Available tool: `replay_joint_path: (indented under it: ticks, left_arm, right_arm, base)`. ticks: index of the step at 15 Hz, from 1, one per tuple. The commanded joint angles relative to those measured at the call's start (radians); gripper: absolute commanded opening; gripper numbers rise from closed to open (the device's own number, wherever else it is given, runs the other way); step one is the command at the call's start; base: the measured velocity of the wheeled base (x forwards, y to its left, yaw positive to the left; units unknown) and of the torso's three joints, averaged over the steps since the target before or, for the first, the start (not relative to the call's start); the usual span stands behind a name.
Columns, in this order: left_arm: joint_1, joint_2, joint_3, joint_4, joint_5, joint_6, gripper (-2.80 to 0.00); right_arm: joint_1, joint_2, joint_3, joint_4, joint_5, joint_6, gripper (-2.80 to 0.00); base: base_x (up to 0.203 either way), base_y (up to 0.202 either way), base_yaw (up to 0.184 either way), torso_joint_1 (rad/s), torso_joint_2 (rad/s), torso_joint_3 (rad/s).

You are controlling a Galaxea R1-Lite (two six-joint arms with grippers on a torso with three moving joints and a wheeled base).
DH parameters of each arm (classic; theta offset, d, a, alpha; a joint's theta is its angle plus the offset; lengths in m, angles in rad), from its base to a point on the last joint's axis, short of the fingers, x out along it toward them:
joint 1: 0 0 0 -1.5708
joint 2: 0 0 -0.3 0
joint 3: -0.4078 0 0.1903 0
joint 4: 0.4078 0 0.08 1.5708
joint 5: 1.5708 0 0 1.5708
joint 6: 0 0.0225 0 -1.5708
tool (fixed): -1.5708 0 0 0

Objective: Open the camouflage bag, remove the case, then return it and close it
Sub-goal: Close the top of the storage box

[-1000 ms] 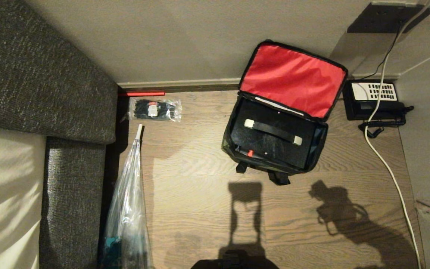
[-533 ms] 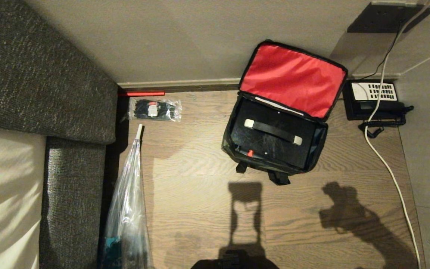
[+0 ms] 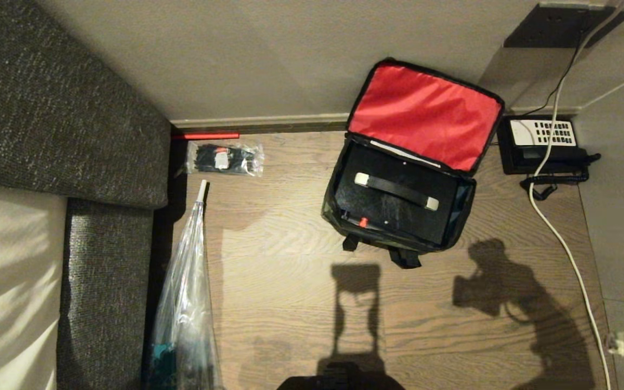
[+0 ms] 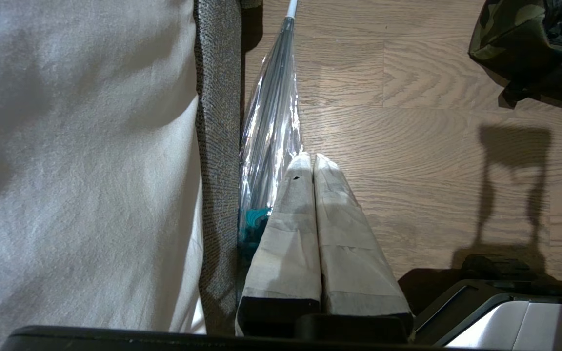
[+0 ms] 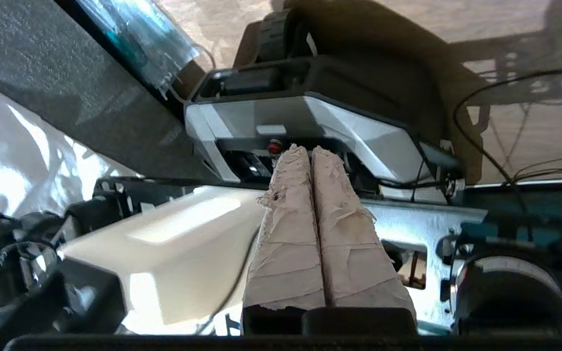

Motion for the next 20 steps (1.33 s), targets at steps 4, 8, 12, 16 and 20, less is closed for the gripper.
replay_joint_path:
  ticks: [4, 8, 12, 16, 20]
  left_arm:
    - [0.0, -0.002, 0.0, 0.0, 0.0, 0.0, -2.8]
    - [0.0, -0.002, 0.0, 0.0, 0.0, 0.0, -2.8]
    - [0.0, -0.002, 0.0, 0.0, 0.0, 0.0, -2.8]
    - [0.0, -0.002, 0.0, 0.0, 0.0, 0.0, -2.8]
    - [0.0, -0.002, 0.0, 0.0, 0.0, 0.0, -2.8]
  right_arm:
    - [-0.263, 0.208, -0.087, -0.038, 0.044, -0.265, -2.8]
    - [-0.361, 0.362, -0.095, -0.516, 0.146, -0.102, -2.8]
    - [-0.424, 0.496, -0.012, -0.963, 0.212, 0.038, -2.8]
    - [-0.43, 0.653, 0.061, -1.333, 0.232, 0.045, 0.0]
    - [-0.432, 0.721, -0.016, -1.445, 0.234, 0.053, 0.0]
  base:
    - [0.0, 0.0, 0.0, 0.0, 0.0, 0.0]
    - [0.0, 0.0, 0.0, 0.0, 0.0, 0.0]
    - [0.0, 0.0, 0.0, 0.0, 0.0, 0.0]
    - [0.0, 0.0, 0.0, 0.0, 0.0, 0.0]
    - [0.0, 0.0, 0.0, 0.0, 0.0, 0.0]
